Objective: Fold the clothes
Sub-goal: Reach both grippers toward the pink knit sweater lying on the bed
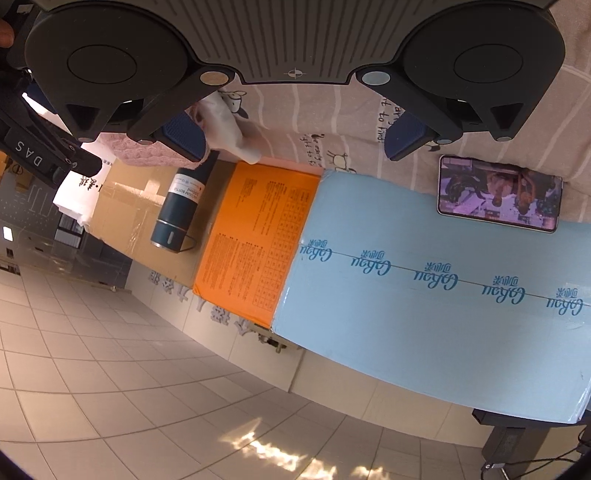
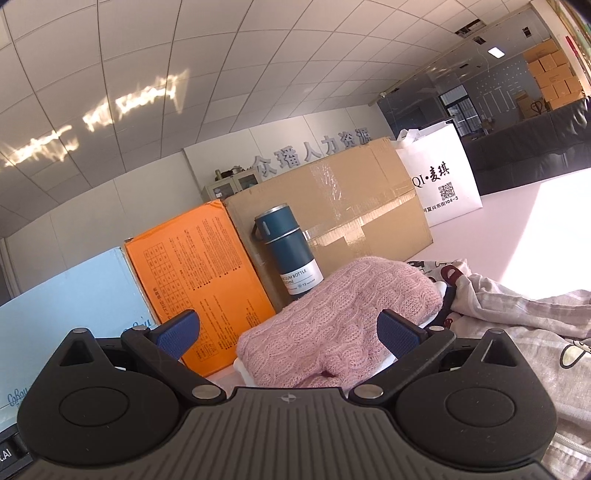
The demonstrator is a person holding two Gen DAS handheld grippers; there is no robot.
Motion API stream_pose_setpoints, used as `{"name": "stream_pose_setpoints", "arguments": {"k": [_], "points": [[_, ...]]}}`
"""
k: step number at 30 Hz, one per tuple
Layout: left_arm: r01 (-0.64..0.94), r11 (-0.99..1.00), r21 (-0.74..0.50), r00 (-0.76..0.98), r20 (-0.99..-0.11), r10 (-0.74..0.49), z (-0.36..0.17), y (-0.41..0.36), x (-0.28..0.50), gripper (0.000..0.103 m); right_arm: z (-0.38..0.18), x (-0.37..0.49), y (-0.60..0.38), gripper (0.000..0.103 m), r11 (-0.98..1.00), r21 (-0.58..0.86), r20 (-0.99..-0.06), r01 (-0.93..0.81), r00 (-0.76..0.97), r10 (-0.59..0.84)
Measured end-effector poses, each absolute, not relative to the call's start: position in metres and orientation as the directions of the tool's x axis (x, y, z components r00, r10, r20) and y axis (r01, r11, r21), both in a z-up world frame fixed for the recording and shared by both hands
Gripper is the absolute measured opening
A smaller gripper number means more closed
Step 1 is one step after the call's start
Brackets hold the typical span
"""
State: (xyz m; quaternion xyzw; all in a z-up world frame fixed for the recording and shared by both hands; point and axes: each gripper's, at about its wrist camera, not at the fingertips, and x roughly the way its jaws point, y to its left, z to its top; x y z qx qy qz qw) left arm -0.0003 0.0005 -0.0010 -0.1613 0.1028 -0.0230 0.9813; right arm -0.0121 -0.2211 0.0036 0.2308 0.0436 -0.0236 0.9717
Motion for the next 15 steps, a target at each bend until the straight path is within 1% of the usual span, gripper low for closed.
{"name": "stream_pose_setpoints", "arguments": {"k": [4, 7, 10, 13, 15], "points": [[-0.006, 0.948, -0.319, 0.976, -0.208, -0.064, -0.007, 0.003, -0.002, 0.103, 0.004, -0.006, -0.231, 0.103, 0.87, 0.49, -0.094, 0.055, 0.995, -0.01], [-0.019, 0.948, -0.318, 0.974, -0.218, -0.053, -0.011, 0.005, -0.003, 0.103, 0.012, 0.004, -0.24, 0.103, 0.872, 0.489, -0.093, 0.026, 0.995, 0.022], [-0.033, 0.948, -0.316, 0.973, -0.229, -0.043, -0.015, 0.007, -0.005, 0.103, 0.023, 0.019, -0.257, 0.103, 0.878, 0.476, -0.093, 0.05, 0.996, -0.006], [-0.014, 0.935, -0.353, 0.961, -0.263, -0.085, -0.015, 0.011, 0.003, 0.103, 0.031, 0.043, -0.281, 0.103, 0.877, 0.474, -0.125, 0.072, 0.992, -0.014], [0.035, 0.917, -0.398, 0.945, -0.286, -0.16, -0.015, 0.01, 0.011, 0.103, 0.03, 0.058, -0.298, 0.103, 0.876, 0.475, -0.139, 0.082, 0.99, -0.017]]}}
